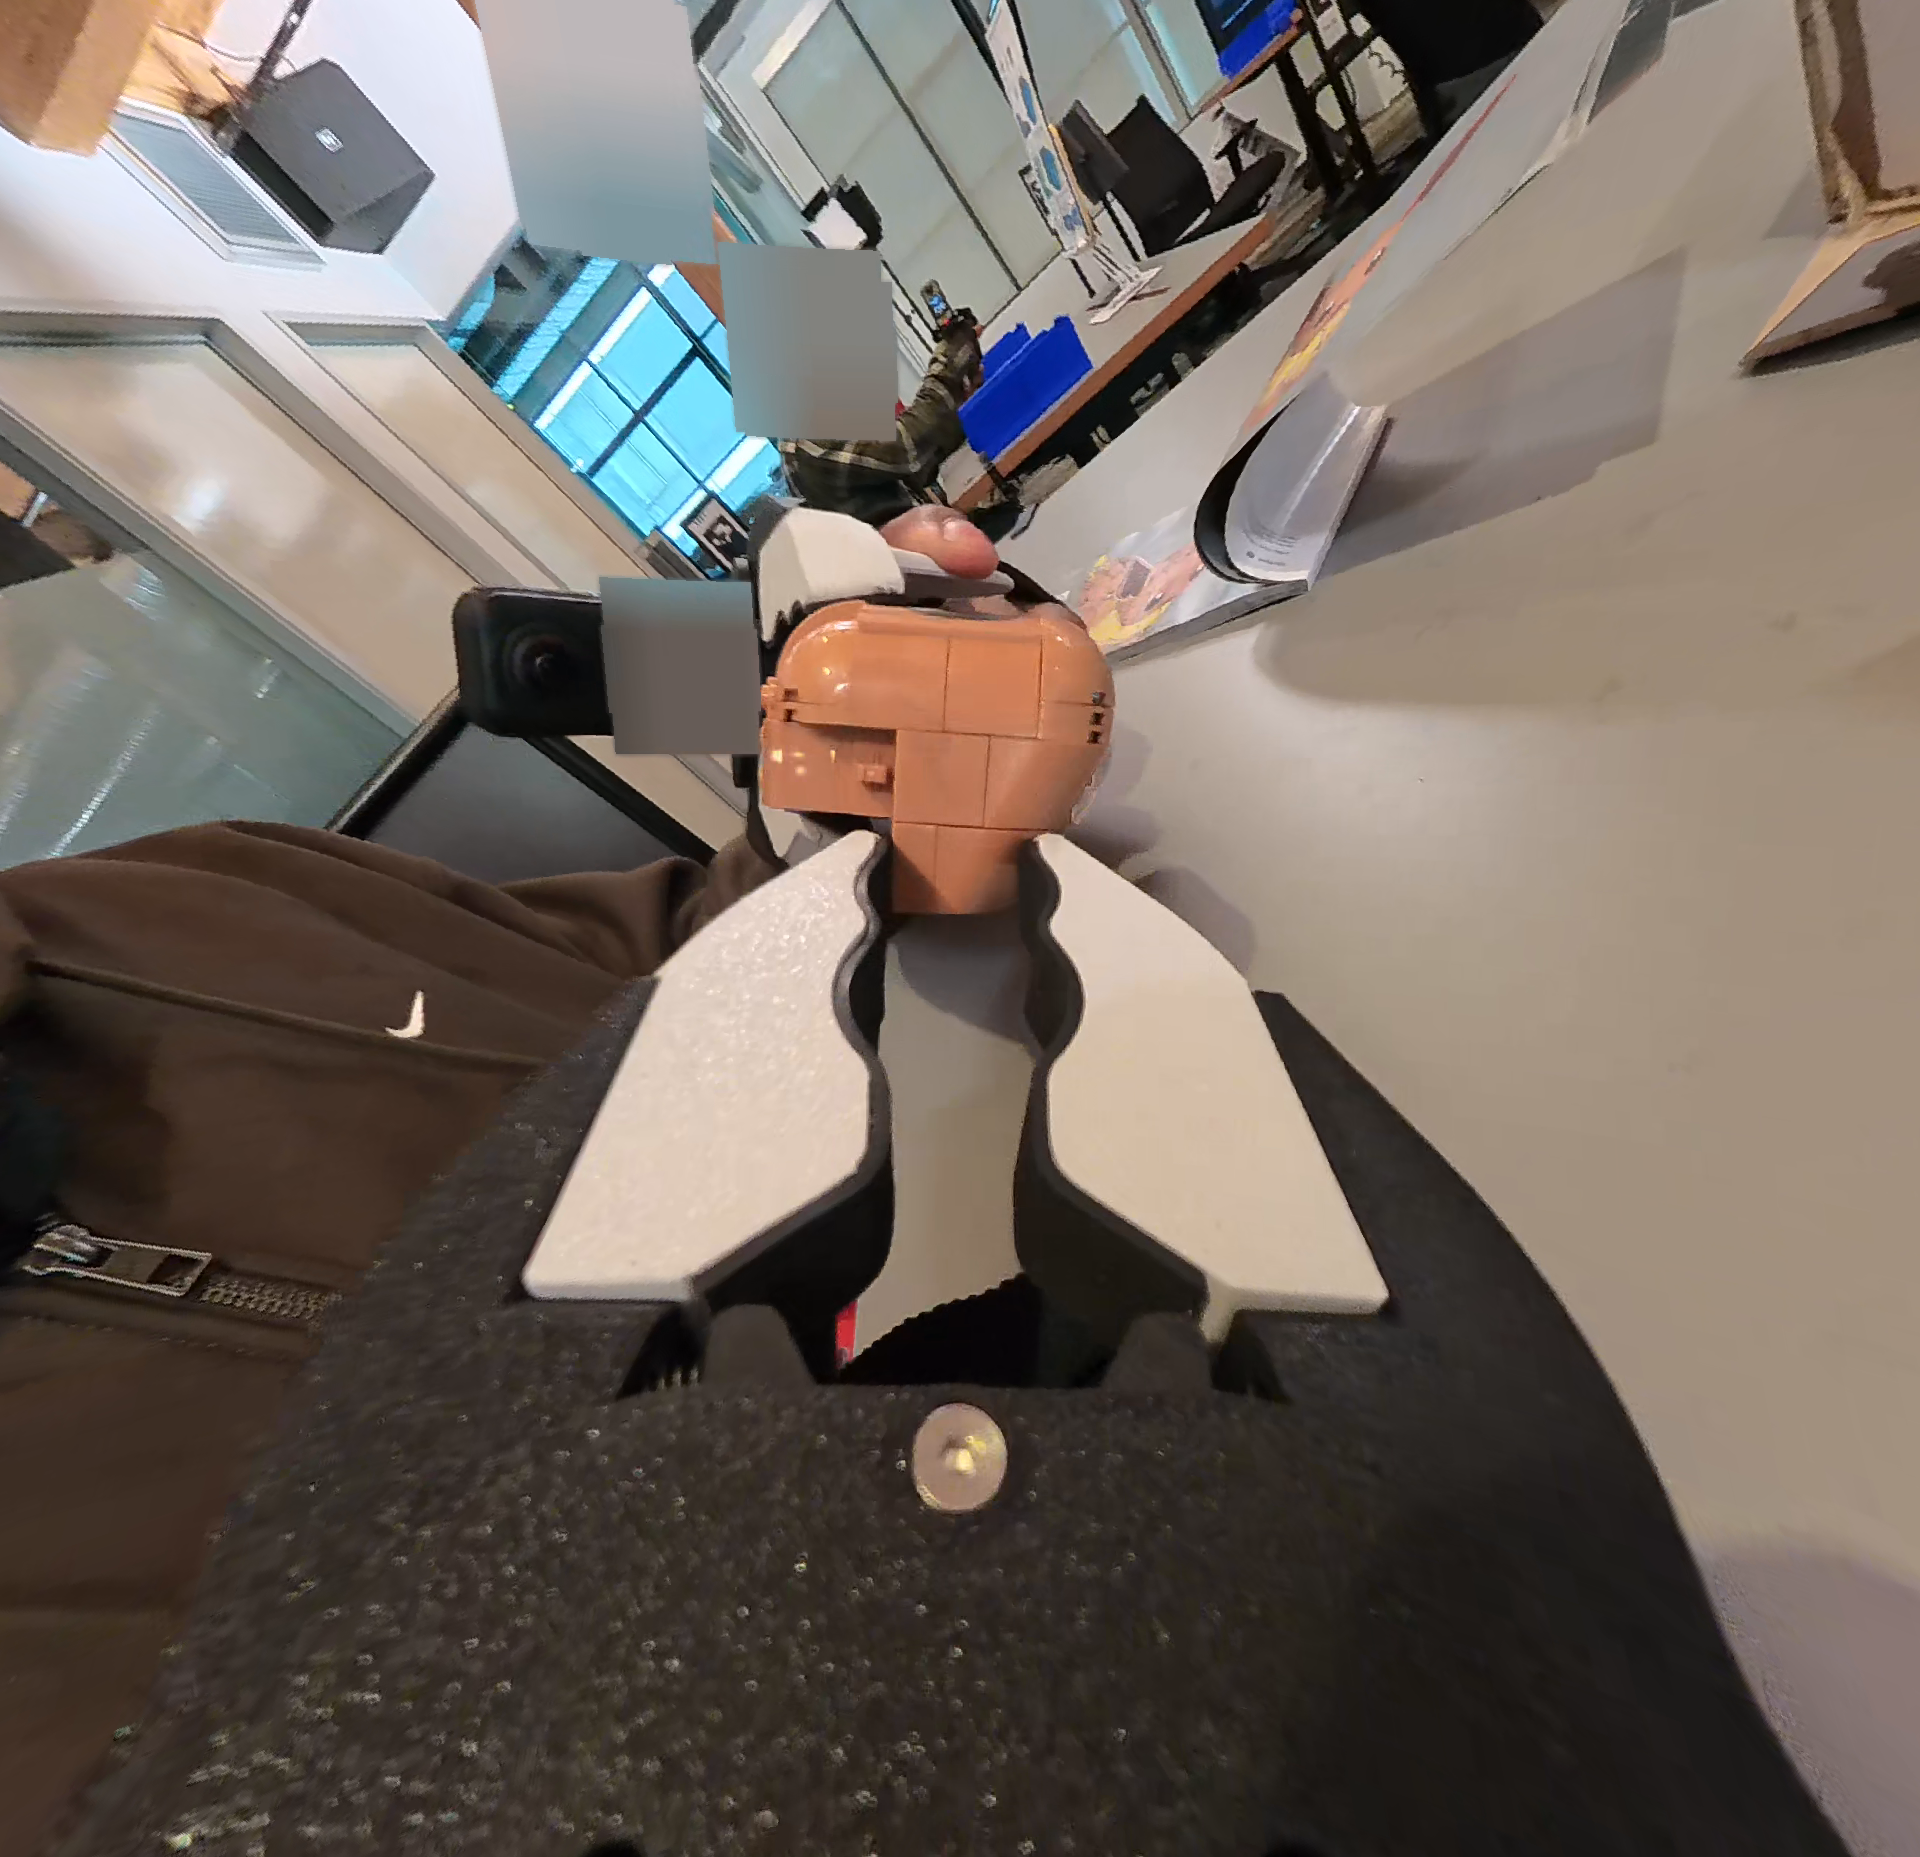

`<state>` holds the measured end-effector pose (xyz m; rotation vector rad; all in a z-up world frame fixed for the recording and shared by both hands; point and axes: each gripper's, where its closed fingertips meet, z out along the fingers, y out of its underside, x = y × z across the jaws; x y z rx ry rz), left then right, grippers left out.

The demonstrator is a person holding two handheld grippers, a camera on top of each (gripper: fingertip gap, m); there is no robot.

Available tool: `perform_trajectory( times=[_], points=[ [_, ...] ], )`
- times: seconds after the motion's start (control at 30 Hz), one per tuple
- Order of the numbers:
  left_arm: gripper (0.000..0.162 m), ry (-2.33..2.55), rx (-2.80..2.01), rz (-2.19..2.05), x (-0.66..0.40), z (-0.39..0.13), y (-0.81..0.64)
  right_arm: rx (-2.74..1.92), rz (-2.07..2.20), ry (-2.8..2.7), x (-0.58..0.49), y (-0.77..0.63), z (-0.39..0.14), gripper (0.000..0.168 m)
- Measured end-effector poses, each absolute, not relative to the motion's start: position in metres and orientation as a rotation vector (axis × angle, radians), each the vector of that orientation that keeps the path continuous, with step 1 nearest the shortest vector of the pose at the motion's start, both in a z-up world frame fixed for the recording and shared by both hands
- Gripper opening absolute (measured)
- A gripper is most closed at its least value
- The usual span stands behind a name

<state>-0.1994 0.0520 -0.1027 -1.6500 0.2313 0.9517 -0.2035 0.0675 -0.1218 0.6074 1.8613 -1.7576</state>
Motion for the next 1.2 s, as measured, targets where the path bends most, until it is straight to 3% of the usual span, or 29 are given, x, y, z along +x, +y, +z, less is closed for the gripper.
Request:
perform_trajectory(
  times=[0.03, 0.07, 0.17, 0.43, 0.63, 0.77, 0.83, 1.0, 1.2],
  points=[
    [0.046, 0.229, -1.645, 0.946, -0.199, -0.102, 0.052, 0.605, -1.758, 1.846, -0.203, 0.068, -0.121, 0.022],
    [0.046, 0.223, -1.642, 0.938, -0.199, -0.101, 0.052, 0.587, -1.773, 1.798, -0.202, 0.07, -0.116, 0.002],
    [0.046, 0.193, -1.664, 0.915, -0.201, -0.104, 0.046, 0.657, -1.839, 1.692, -0.217, 0.084, -0.107, 0.001],
    [0.046, 0.108, -1.725, 0.868, -0.211, -0.113, 0.05, 0.786, -1.919, 1.891, -0.239, 0.091, -0.117, 0.002],
    [0.046, -0.033, -1.717, 0.779, -0.22, -0.111, 0.049, 1.2, -2.049, 2.261, -0.322, 0.143, -0.106, 0.003],
    [0.046, -0.11, -1.688, 0.709, -0.222, -0.107, 0.05, 1.585, -1.968, 2.409, -0.383, 0.193, -0.115, 0.023],
    [0.046, -0.133, -1.681, 0.686, -0.222, -0.106, 0.05, 1.629, -1.97, 2.333, -0.392, 0.201, -0.119, 0.023],
    [0.046, -0.244, -1.638, 0.571, -0.227, -0.104, 0.049, 1.53, -2.182, 2.284, -0.377, 0.201, -0.097, 0.029],
    [0.046, -0.298, -1.499, 0.327, -0.22, -0.091, 0.047, 0.794, -2.324, 2.551, -0.306, 0.139, -0.085, 0.03]
  ],
)
